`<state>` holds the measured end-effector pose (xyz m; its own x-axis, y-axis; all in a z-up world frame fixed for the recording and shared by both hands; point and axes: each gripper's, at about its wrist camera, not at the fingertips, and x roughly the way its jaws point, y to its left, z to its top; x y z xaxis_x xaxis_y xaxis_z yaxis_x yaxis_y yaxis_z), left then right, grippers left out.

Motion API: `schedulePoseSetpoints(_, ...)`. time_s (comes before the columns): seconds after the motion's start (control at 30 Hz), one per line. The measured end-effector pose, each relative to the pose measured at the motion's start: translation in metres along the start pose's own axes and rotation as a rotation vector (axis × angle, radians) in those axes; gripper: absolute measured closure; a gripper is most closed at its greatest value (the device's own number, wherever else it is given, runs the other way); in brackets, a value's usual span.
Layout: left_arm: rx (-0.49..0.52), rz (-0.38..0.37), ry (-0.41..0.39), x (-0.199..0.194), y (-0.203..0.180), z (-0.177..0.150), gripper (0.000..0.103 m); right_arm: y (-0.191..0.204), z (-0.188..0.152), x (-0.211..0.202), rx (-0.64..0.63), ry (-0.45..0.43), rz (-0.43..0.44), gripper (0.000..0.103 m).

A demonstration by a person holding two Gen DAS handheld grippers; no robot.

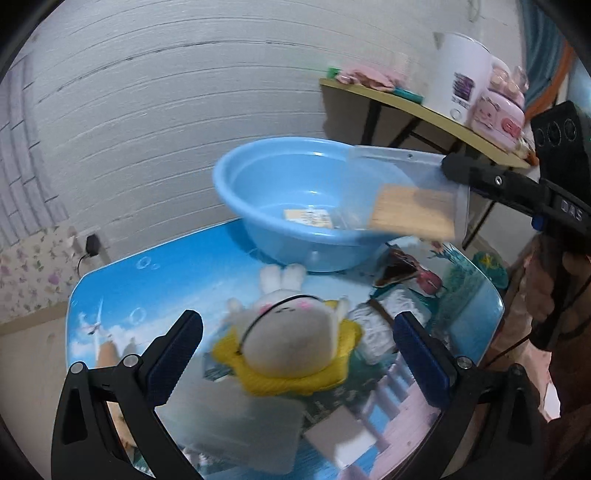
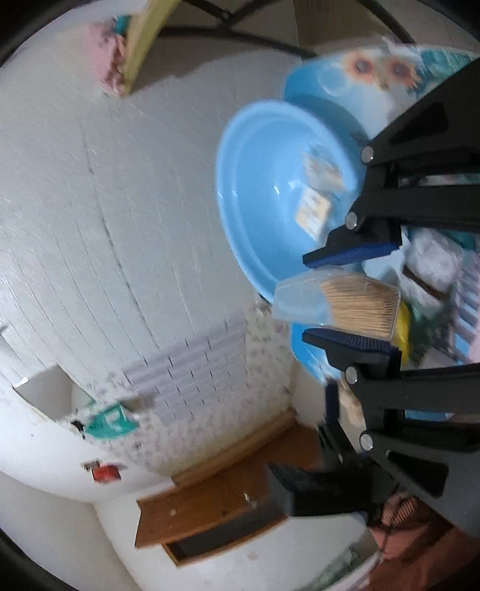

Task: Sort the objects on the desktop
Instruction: 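Lower the toothpick box into the blue basin and open the right gripper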

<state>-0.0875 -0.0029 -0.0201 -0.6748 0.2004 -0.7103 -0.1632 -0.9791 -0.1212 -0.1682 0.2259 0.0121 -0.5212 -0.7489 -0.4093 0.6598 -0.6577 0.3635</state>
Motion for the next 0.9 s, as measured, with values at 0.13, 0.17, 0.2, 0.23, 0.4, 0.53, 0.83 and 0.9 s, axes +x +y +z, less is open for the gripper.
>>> schedulePoseSetpoints(0.13, -0.036, 0.027, -0.012, -0.007, 0.014, -0.005, 0.0, -0.014, 0.008, 0.011, 0.054, -0.003, -0.053, 0.071)
schedulePoseSetpoints(0.17, -0.042, 0.032, -0.014, -0.009, 0.017, -0.006, 0.0, -0.018, 0.007, 0.014, 0.068, 0.0, -0.072, 0.071)
schedulePoseSetpoints(0.2, -0.049, 0.036, -0.017, -0.011, 0.021, -0.008, 0.0, -0.021, 0.007, 0.017, 0.081, 0.005, -0.09, 0.071)
schedulePoseSetpoints(0.23, -0.058, 0.04, -0.019, -0.012, 0.024, -0.009, 0.0, -0.023, 0.005, 0.02, 0.087, 0.013, -0.1, 0.071)
schedulePoseSetpoints(0.4, -0.091, 0.062, -0.023, -0.016, 0.035, -0.015, 0.0, -0.02, 0.0, 0.025, 0.089, 0.046, -0.148, 0.07)
schedulePoseSetpoints(0.53, -0.102, 0.067, -0.021, -0.02, 0.041, -0.023, 0.0, -0.017, -0.003, 0.02, 0.087, 0.054, -0.154, 0.069)
schedulePoseSetpoints(0.83, -0.12, 0.104, -0.013, -0.03, 0.051, -0.043, 0.0, -0.013, -0.026, -0.008, 0.075, 0.066, -0.219, 0.069)
schedulePoseSetpoints(0.9, -0.121, 0.114, -0.012, -0.033, 0.053, -0.049, 0.0, -0.017, -0.03, -0.013, 0.086, 0.078, -0.233, 0.069)
